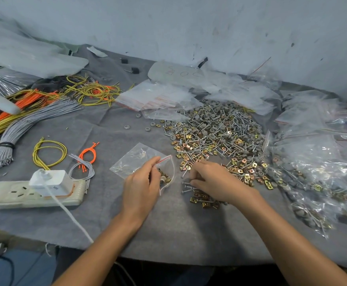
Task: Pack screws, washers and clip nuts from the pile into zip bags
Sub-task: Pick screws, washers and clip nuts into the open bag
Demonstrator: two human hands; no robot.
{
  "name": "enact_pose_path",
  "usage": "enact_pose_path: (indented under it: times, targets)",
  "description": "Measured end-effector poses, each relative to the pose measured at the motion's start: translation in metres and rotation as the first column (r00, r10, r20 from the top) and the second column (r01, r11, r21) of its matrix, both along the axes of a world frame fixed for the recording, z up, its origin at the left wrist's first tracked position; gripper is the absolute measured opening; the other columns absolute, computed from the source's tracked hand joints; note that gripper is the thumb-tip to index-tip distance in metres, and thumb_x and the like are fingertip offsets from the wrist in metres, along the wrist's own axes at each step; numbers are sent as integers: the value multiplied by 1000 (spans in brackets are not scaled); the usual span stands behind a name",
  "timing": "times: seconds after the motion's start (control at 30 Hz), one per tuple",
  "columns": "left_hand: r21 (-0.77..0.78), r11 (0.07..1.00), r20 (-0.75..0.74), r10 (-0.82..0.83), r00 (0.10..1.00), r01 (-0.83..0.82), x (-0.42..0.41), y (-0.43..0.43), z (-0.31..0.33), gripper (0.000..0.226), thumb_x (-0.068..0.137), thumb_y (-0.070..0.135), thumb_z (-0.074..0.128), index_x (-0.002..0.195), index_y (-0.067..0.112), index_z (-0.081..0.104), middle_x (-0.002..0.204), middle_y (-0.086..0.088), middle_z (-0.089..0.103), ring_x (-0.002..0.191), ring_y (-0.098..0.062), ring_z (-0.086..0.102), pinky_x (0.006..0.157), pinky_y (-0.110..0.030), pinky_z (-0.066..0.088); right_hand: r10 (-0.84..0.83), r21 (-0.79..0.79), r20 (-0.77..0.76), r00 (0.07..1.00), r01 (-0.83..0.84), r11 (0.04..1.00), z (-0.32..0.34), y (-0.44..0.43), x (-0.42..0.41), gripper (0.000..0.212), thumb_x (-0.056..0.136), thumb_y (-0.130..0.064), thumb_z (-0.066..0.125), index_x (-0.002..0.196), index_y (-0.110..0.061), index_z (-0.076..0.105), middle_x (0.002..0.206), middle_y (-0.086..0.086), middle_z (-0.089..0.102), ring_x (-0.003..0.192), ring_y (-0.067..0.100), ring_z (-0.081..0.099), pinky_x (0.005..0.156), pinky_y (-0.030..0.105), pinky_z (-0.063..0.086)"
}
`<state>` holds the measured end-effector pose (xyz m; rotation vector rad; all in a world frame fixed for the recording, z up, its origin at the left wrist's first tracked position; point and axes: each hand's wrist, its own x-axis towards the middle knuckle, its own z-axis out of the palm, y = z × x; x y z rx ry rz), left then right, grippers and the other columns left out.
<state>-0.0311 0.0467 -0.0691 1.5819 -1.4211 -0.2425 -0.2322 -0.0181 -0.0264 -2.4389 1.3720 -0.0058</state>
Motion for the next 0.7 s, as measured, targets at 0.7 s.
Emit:
enact_pose_path:
  times: [0.7]
  targets:
    - [-12, 999, 76, -50, 996, 51, 1, 2, -1, 32, 96, 19, 52, 121, 15, 71, 105, -1, 77, 90, -28, 71, 75, -36, 50, -75, -65, 488, 870, 122, 990, 2, -1, 44, 24, 88, -26, 75, 99, -32, 55, 83, -10, 56, 74, 2, 52, 69, 19, 42]
